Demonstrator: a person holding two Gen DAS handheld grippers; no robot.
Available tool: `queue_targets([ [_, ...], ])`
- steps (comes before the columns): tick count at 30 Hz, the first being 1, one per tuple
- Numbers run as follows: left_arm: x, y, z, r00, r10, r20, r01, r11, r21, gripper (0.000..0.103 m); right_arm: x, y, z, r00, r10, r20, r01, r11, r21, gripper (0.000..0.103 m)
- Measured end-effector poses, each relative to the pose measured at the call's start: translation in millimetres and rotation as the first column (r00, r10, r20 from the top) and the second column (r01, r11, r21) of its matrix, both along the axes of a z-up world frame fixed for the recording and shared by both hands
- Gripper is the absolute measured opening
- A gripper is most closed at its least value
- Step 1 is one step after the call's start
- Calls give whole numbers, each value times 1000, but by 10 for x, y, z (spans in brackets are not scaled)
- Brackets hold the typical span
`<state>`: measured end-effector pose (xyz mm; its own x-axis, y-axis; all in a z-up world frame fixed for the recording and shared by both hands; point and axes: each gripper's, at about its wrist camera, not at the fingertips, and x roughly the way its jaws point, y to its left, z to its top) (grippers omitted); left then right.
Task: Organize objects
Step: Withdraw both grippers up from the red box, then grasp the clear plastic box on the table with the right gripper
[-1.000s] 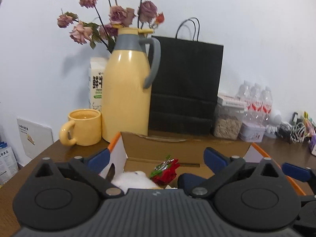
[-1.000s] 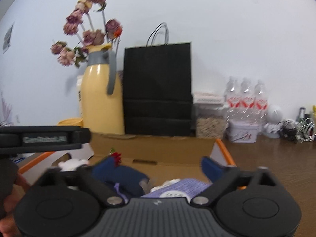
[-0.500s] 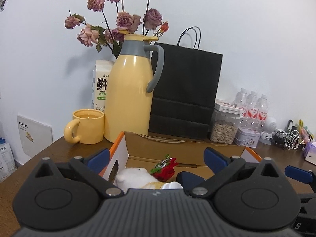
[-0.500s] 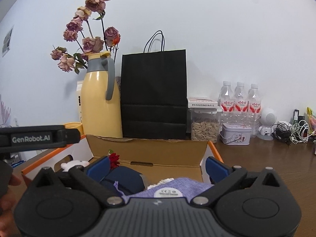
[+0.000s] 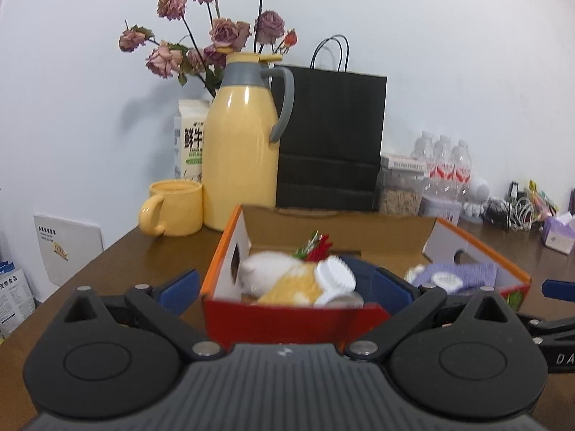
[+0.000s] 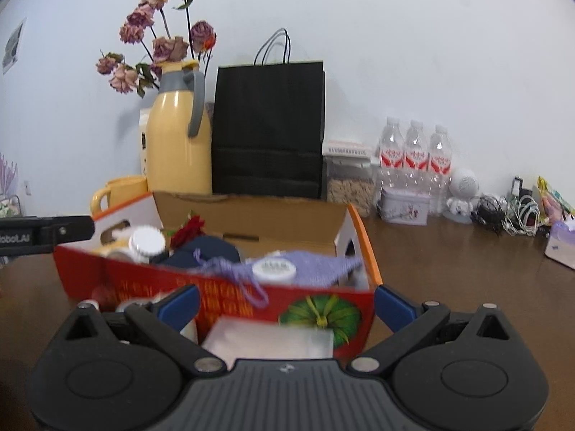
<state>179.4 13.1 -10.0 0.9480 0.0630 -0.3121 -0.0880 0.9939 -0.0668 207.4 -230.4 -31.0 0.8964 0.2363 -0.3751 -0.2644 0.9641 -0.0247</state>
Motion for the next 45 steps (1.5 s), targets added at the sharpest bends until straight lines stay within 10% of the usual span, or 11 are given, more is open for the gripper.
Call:
queue_targets([
  [30, -77, 69, -151, 997, -5, -76, 4, 1000, -15, 103, 232, 172, -265, 963, -97, -251, 107, 994, 28, 103],
  [36, -82, 68, -164, 997, -8, -74, 6, 1000, -17, 103, 309, 172, -309, 950, -123, -287, 137, 990, 28, 84],
  [45, -87, 69, -172, 997, -10, -76, 8, 1000, -18, 103, 285, 168, -307, 954, -109, -279, 125, 991, 40, 82],
])
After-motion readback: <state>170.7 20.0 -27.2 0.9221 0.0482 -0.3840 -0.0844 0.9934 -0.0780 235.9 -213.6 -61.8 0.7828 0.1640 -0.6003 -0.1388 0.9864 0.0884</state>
